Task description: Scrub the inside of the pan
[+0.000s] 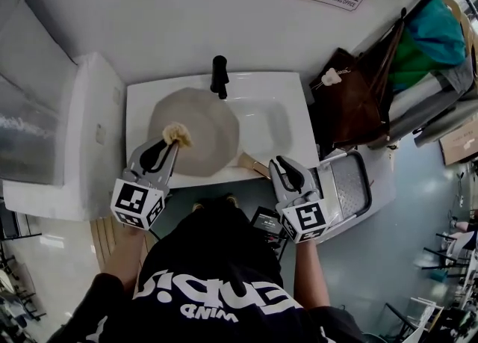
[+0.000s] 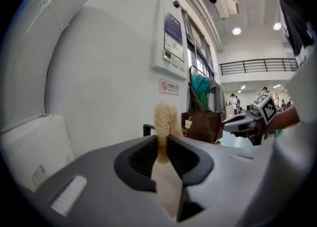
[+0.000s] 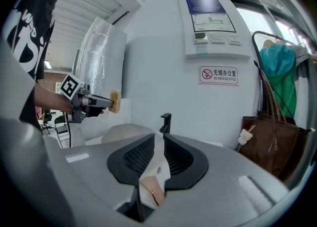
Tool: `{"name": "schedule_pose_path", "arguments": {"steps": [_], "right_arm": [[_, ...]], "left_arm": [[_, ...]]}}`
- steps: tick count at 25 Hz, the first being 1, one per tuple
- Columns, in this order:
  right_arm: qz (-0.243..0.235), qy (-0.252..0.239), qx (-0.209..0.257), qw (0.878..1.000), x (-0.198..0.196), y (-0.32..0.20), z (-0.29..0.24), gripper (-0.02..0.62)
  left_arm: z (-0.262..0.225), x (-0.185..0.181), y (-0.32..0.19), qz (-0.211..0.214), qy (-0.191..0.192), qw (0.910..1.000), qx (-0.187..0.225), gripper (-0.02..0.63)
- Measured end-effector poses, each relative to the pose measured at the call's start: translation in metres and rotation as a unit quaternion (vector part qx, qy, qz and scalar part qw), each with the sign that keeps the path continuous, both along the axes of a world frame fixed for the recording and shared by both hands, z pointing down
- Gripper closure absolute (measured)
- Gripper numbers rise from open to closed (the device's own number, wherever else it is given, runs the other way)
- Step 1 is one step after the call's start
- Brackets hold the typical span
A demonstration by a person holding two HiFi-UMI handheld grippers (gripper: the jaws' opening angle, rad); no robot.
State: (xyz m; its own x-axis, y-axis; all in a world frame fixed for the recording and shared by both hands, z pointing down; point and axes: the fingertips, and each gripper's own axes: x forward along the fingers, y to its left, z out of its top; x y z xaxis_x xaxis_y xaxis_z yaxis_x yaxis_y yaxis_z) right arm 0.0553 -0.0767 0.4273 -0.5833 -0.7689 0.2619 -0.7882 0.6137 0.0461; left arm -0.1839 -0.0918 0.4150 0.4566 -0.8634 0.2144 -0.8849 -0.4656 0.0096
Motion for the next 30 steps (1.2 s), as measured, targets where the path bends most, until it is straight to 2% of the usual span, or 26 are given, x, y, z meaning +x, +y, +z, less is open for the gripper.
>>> {"name": "schedule_pose_path", "arguments": {"steps": [3,6,11,16,21,27,30], "right_arm": [[-0.032,0.026,-0.012,0.999,-0.006,-0.003,0.009,0.502],[-0.071,0.057,-0.04,0.995,-0.011,-0.005,0.03,0.397],[-0.1,0.094,-0.076,0.988,-0.011,-0.008,0.062,0.393],[-0.132,0.143,-0.112,0.974,-0.009,-0.01,0.099,0.393],[-0.164,0.182,-0.151,0.958,-0.006,-0.012,0.146,0.394],[-0.204,0.221,-0.203,0.932,-0.003,-0.008,0.201,0.393],[-0.214,0.234,-0.212,0.925,-0.005,-0.008,0.216,0.394]], "left_arm": [[0.002,0.006,-0.008,0.006,-0.001,1.0,-0.003,0.549],[0.003,0.012,-0.014,0.007,0.003,1.0,-0.005,0.549],[0.009,0.021,-0.021,0.012,0.0,0.9999,-0.009,0.549],[0.017,0.027,-0.026,0.015,-0.007,0.9998,-0.015,0.549],[0.026,0.034,-0.03,0.019,-0.014,0.9994,-0.025,0.549],[0.032,0.037,-0.033,0.021,-0.019,0.9991,-0.031,0.549],[0.032,0.04,-0.035,0.023,-0.019,0.9991,-0.031,0.549]]}}
